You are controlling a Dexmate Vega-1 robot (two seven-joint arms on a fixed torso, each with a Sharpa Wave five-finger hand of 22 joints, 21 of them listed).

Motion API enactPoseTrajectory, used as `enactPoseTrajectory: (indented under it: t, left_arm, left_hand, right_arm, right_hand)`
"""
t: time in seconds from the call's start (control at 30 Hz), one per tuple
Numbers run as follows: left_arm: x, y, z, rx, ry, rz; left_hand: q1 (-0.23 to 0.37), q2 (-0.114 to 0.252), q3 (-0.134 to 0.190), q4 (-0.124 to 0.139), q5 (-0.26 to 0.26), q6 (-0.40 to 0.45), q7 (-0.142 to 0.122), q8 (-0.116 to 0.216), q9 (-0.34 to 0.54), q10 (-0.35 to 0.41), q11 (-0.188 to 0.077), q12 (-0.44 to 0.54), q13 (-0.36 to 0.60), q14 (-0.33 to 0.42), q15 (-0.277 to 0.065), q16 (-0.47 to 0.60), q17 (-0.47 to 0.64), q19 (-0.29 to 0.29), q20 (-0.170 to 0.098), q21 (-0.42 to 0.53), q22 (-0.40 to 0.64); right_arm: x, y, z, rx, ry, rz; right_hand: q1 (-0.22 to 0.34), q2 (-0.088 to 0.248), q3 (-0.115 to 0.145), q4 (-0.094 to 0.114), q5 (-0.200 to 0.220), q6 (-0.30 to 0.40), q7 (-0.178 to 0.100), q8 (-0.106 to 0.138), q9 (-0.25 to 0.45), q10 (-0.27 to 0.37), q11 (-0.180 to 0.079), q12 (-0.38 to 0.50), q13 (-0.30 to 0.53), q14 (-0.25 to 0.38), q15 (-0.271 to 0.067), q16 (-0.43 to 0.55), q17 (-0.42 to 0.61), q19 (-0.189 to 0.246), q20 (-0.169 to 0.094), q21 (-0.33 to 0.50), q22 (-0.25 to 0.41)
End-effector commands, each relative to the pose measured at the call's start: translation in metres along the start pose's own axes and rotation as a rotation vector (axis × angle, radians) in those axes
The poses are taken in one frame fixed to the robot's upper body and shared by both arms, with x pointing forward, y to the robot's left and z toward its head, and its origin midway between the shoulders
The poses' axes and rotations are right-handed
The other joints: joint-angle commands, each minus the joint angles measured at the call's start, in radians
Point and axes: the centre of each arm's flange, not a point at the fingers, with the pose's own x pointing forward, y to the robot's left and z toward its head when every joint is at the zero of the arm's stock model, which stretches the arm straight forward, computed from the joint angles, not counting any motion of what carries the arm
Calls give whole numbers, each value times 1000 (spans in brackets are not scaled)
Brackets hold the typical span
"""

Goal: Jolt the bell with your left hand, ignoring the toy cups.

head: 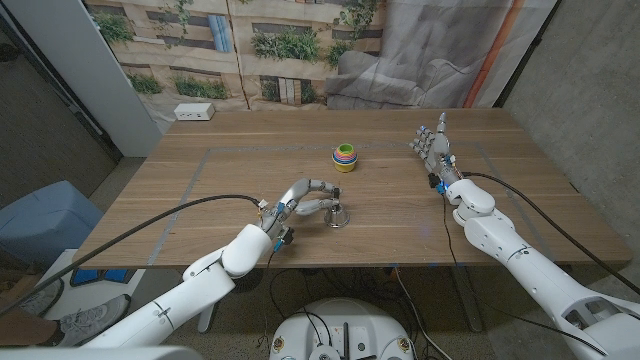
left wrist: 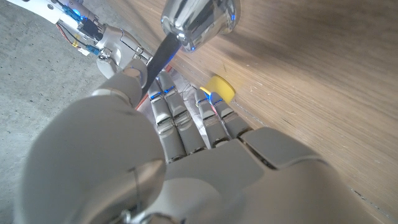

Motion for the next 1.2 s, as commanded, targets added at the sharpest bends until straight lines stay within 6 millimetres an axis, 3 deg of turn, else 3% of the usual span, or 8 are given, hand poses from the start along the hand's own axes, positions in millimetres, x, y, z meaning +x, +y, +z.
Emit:
enactPoseTrajectory:
  t: [0.03,0.7,1.2]
  left_arm:
    - [-3,0,1,6,-7,37]
    - [-1,0,4,19,-17,63]
    - [0,13,9,-2,-1,115]
  left_hand:
    - [13,19,-10,0,-3,41,-2,-3,4,44,-6,1,6,21,-130,-1,2,20,-2,2,5]
    - [42,93,-22,-1,-7,130,9,-5,10,149,-13,3,10,47,-148,-9,2,44,-18,-1,5]
    - [58,100,-35,-7,-11,164,13,-4,13,188,-16,3,10,64,-157,-9,4,71,-23,5,5]
  right_arm:
    - [0,0,0,0,0,0]
    - [0,0,0,0,0,0]
    - [0,0,0,0,0,0]
  right_hand:
    - [-2,104,-7,-1,8,-55,-2,5,4,-4,2,6,2,-6,-4,7,2,6,2,5,3]
    - [-2,104,-7,-1,8,-56,-2,5,4,-4,0,5,2,-7,-3,7,2,6,2,5,3]
    - [-2,104,-7,-1,8,-55,-1,5,4,-4,3,5,2,-6,-2,7,2,6,2,5,3]
